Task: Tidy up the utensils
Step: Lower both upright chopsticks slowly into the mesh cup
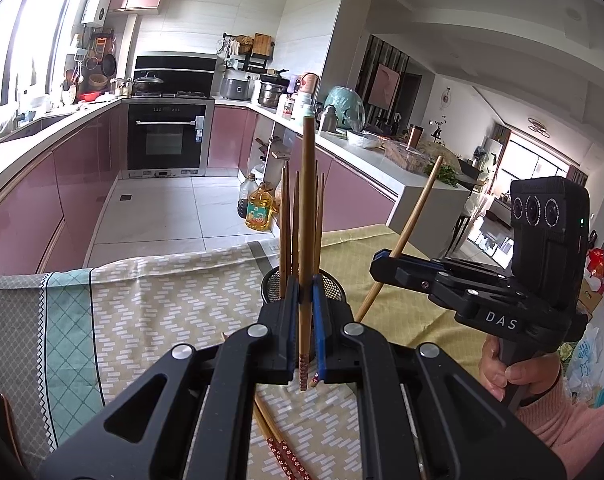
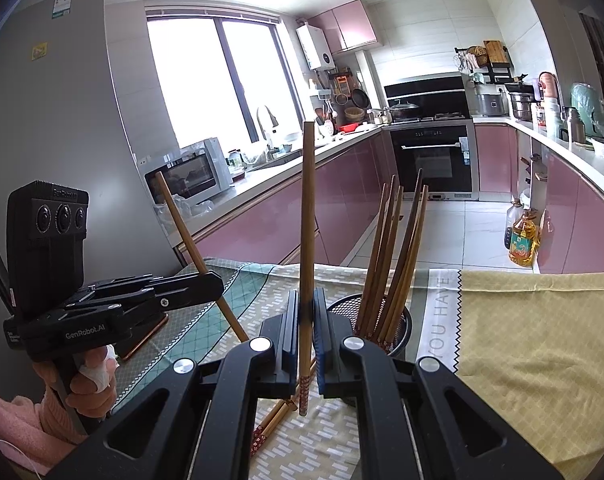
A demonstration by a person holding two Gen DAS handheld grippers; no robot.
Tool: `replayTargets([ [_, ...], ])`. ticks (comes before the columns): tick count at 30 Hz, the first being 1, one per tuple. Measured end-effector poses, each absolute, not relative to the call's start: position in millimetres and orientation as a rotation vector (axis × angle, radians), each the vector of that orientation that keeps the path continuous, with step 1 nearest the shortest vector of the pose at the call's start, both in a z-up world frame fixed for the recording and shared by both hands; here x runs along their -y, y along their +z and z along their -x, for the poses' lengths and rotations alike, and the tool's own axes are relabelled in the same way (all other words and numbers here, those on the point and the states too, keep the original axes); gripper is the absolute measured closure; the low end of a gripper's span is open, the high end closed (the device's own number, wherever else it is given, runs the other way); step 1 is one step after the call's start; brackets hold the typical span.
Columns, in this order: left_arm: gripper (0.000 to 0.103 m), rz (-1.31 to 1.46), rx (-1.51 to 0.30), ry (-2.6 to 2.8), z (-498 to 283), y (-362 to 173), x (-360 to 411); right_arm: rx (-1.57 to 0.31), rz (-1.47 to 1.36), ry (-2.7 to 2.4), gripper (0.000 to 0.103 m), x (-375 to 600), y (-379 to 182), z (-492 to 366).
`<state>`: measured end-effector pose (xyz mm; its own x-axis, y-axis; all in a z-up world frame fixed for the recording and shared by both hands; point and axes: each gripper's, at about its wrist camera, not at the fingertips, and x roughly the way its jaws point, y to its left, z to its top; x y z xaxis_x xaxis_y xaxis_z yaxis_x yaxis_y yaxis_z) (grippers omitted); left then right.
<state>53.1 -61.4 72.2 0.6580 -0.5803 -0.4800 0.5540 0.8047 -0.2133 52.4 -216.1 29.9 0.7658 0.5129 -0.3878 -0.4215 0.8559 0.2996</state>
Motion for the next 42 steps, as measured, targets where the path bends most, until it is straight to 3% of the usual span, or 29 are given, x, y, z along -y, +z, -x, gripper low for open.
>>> replayTargets([
  [42, 0.095, 0.033, -0.511, -0.653, -56.4, 97.8, 78.5, -0.442, -0.206, 0.536, 0.097, 226.8, 46.5, -74.3],
])
